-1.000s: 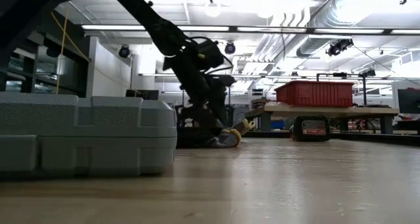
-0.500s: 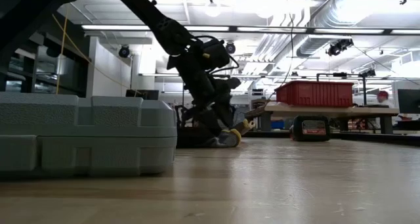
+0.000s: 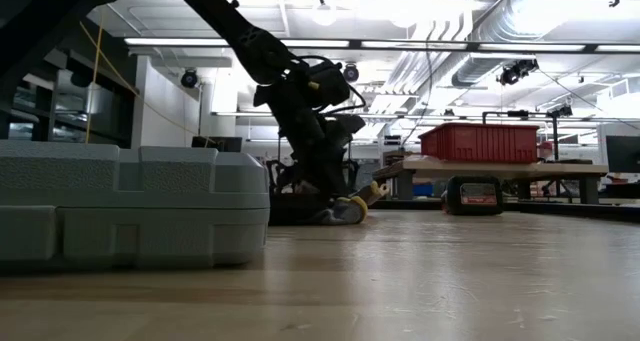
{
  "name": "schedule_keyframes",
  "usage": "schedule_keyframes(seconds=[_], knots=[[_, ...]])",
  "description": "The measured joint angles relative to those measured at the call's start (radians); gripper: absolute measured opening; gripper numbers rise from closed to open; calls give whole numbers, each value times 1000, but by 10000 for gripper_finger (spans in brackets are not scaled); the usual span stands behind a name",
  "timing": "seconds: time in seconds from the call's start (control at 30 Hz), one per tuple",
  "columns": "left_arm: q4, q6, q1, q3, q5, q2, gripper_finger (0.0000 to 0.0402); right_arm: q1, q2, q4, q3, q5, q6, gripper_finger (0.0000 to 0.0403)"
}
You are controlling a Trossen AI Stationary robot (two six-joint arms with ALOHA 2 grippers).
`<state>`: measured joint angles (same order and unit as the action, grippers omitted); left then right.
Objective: Coil cords
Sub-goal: Uncoil the black wire cable from the black spool
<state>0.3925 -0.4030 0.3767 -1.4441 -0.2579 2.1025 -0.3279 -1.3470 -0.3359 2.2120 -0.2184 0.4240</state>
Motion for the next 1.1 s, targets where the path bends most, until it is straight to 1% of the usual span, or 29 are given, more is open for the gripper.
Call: schedule_keyframes(seconds=[0.23,0.33,0.43,0.6,0.67,0.8,0.97,1.1], knots=[[-1,1,7,-2,-27,-19,2,0,0,-23,0,0,-5,0],[-10,38,14,-16,-29,-31,1,0,0,-59,0,0,-8,0],[-15,102,26,-39,-59,-51,1,0,2,-126,0,0,-41,0],[-15,126,52,-64,-59,-70,1,0,14,-352,0,15,-90,0],[-23,127,63,-73,-68,-73,1,0,15,-456,0,53,-135,0],[-25,146,79,-98,-134,-74,0,0,10,-707,-3,139,-218,0],[-25,162,87,-107,-137,-74,0,0,-18,-1031,-3,245,-378,0],[-24,164,88,-107,-137,-74,0,2,-63,-1237,-3,275,-518,0]])
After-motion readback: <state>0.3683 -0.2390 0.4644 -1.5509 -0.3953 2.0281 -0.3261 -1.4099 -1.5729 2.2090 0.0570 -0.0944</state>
